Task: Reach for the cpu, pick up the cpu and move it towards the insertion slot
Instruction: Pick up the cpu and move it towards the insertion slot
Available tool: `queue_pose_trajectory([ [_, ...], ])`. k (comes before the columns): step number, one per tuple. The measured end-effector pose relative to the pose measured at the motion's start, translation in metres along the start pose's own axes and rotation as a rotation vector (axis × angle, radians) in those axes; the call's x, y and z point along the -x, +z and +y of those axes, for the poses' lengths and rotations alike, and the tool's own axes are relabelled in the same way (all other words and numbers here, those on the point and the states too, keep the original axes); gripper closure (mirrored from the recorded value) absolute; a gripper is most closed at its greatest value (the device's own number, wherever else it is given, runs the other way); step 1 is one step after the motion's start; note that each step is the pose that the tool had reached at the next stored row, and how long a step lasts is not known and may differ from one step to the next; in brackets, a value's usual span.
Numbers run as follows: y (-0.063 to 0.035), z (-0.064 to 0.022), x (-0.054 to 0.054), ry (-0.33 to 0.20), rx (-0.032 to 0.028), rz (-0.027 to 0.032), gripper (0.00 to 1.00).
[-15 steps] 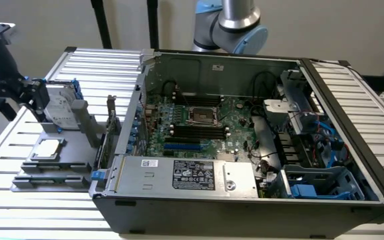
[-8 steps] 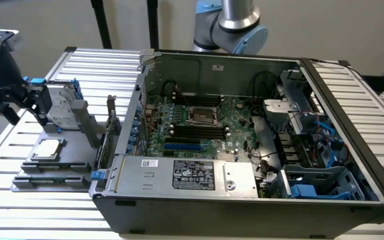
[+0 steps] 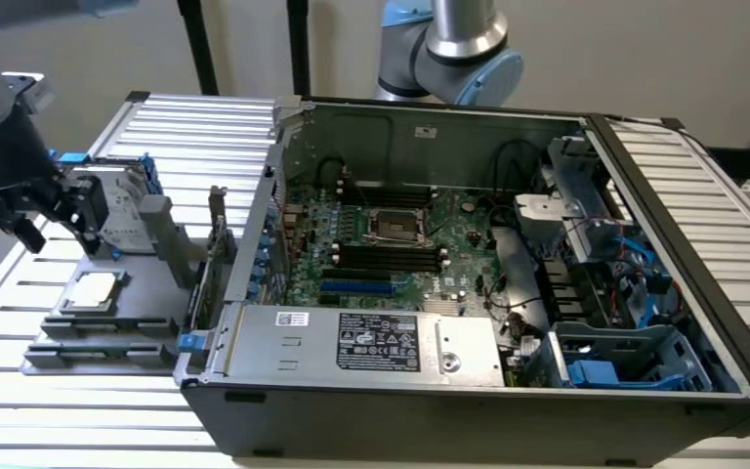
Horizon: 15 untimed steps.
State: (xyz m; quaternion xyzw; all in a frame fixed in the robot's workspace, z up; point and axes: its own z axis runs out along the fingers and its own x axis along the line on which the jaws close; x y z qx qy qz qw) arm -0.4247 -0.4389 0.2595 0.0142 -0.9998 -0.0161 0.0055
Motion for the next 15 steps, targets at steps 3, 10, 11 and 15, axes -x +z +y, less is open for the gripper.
queue_pose_trajectory([
  [3, 0.0055, -0.0002, 0.0, -0.008, -0.0001, 0.0003, 0.35],
  [10, 0.0183, -0.0006, 0.0, -0.019, -0.0002, 0.0006, 0.35],
  [11, 0.02, -0.0007, 0.0, -0.02, -0.0003, 0.0008, 0.35],
  [15, 0.0272, -0.0009, 0.0, -0.025, -0.0003, 0.0009, 0.35],
])
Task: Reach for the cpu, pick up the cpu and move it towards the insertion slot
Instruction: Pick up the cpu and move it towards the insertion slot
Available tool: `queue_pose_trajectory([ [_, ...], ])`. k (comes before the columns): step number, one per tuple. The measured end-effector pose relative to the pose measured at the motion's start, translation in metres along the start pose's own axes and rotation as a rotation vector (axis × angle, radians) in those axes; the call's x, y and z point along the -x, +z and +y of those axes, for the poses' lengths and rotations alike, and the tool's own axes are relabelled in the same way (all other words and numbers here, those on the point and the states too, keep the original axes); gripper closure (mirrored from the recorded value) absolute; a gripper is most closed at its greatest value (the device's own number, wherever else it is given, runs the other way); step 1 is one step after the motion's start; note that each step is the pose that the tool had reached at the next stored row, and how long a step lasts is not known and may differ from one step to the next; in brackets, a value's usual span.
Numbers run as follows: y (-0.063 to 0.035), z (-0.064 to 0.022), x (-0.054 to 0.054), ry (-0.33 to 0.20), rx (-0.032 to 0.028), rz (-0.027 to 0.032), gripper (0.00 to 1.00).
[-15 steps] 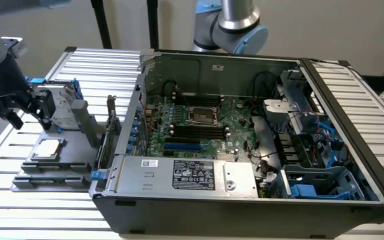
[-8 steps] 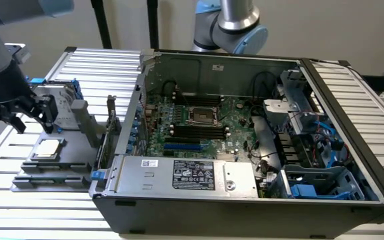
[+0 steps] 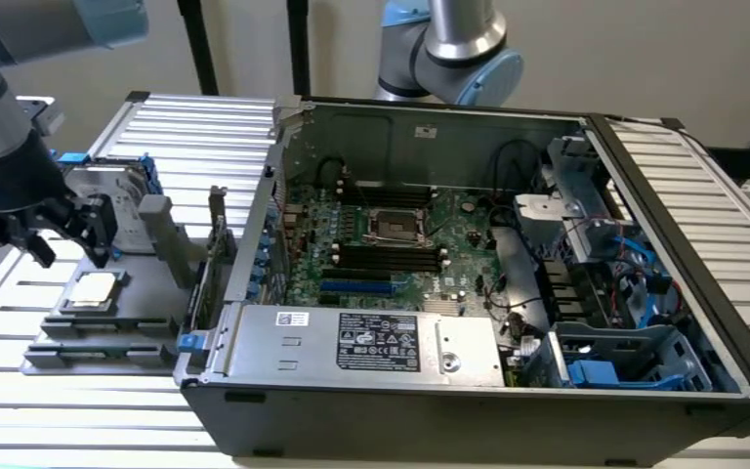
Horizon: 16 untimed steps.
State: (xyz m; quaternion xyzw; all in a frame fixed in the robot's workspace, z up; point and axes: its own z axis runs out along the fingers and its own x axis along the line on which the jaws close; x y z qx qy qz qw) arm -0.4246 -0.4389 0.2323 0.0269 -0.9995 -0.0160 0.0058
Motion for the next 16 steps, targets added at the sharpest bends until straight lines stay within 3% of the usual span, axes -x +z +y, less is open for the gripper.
queue_pose_trajectory([
  [16, 0.0291, -0.0014, 0.001, -0.007, -0.0032, 0.0004, 0.35],
])
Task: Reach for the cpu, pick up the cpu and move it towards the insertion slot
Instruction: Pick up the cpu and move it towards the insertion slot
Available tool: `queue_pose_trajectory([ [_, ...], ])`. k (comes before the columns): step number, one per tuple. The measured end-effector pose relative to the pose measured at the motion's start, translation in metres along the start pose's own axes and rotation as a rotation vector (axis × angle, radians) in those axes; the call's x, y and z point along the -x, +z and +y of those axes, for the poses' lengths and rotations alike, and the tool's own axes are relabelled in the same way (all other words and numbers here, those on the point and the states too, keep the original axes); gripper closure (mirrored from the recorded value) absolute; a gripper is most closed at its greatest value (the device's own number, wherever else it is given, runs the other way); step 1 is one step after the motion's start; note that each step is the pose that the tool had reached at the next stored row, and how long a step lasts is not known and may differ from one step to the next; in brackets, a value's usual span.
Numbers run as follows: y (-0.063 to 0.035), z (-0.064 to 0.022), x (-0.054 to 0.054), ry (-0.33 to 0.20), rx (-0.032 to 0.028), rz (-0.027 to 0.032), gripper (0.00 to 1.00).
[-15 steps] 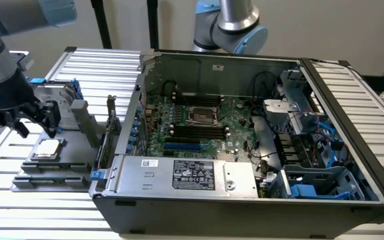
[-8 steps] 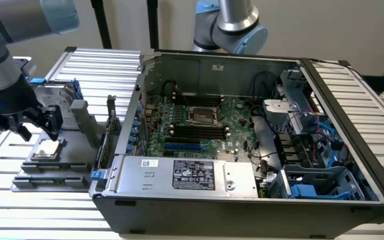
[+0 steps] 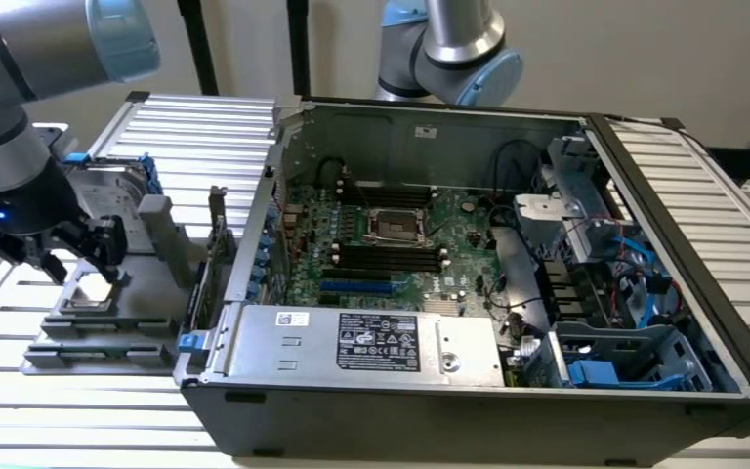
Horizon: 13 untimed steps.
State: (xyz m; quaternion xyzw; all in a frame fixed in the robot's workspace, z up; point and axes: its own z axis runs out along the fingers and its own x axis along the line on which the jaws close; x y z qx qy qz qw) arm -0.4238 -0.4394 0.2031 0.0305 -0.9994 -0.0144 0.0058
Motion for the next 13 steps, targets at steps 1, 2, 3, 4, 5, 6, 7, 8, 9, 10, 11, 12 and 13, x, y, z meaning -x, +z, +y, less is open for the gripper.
queue_pose_trajectory([
  [1, 0.0014, -0.0001, 0.0003, 0.0, -0.0004, 0.0002, 0.35],
  [2, 0.0026, -0.0001, 0.0006, 0.0, -0.0005, 0.0001, 0.35],
  [3, 0.0037, -0.0002, 0.001, 0.0, -0.0006, 0.0, 0.35],
  [4, 0.0045, -0.0003, 0.0015, 0.0, -0.0008, 0.0001, 0.35],
  [5, 0.0053, -0.0003, 0.0018, 0.0, -0.0009, 0.0001, 0.35],
  [6, 0.0062, -0.0003, 0.002, 0.0, -0.0011, 0.0001, 0.35],
  [7, 0.0069, -0.0003, 0.0021, 0.0, -0.0012, 0.0001, 0.35],
  [8, 0.0076, -0.0004, 0.0022, 0.0, -0.0013, 0.0001, 0.35],
  [9, 0.0079, -0.0004, 0.0022, 0.0, -0.0016, 0.0003, 0.35],
  [10, 0.0084, -0.0004, 0.0022, 0.0, -0.0017, 0.0002, 0.35],
  [11, 0.0089, -0.0005, 0.0023, 0.0, -0.0021, 0.0001, 0.35],
  [12, 0.0094, -0.0005, 0.0023, 0.0, -0.0028, 0.0001, 0.35],
  [13, 0.01, -0.0005, 0.0023, 0.0, -0.0042, 0.0002, 0.35],
])
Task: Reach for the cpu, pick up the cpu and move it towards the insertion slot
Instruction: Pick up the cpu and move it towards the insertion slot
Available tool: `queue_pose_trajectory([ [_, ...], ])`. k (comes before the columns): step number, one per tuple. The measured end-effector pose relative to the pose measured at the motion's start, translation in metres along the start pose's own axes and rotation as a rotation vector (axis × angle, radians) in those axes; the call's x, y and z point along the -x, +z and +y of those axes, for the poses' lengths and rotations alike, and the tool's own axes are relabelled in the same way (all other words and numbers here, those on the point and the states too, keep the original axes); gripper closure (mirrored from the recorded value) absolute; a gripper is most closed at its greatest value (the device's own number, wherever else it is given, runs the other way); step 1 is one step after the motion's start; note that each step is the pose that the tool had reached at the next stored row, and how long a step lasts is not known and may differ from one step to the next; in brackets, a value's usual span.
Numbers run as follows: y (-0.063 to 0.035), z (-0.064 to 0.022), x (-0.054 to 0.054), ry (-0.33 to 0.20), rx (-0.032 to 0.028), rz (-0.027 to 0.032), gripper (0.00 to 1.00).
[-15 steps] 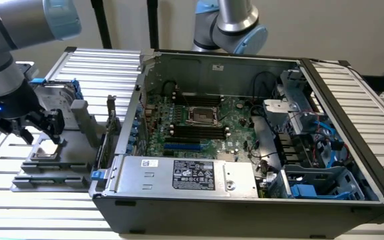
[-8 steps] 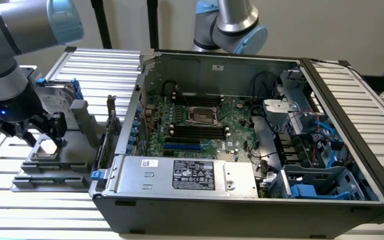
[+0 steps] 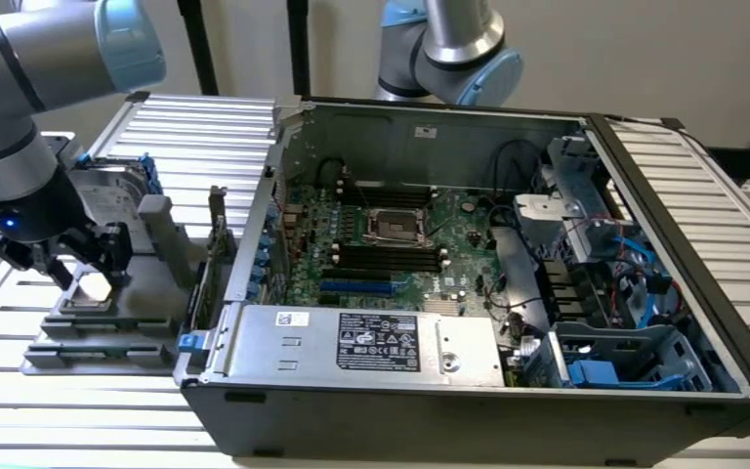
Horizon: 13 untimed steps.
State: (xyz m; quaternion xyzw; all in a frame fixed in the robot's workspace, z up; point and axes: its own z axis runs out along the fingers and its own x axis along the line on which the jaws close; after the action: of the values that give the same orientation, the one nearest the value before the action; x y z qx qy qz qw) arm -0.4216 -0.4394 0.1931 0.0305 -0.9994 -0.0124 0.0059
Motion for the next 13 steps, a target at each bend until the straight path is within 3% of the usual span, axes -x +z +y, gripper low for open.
queue_pose_trajectory([
  [5, 0.003, -0.0001, 0.0, 0.0, -0.011, 0.0008, 0.35],
  [13, 0.0047, 0.0002, 0.0, 0.003, -0.0125, 0.0008, 0.35],
])
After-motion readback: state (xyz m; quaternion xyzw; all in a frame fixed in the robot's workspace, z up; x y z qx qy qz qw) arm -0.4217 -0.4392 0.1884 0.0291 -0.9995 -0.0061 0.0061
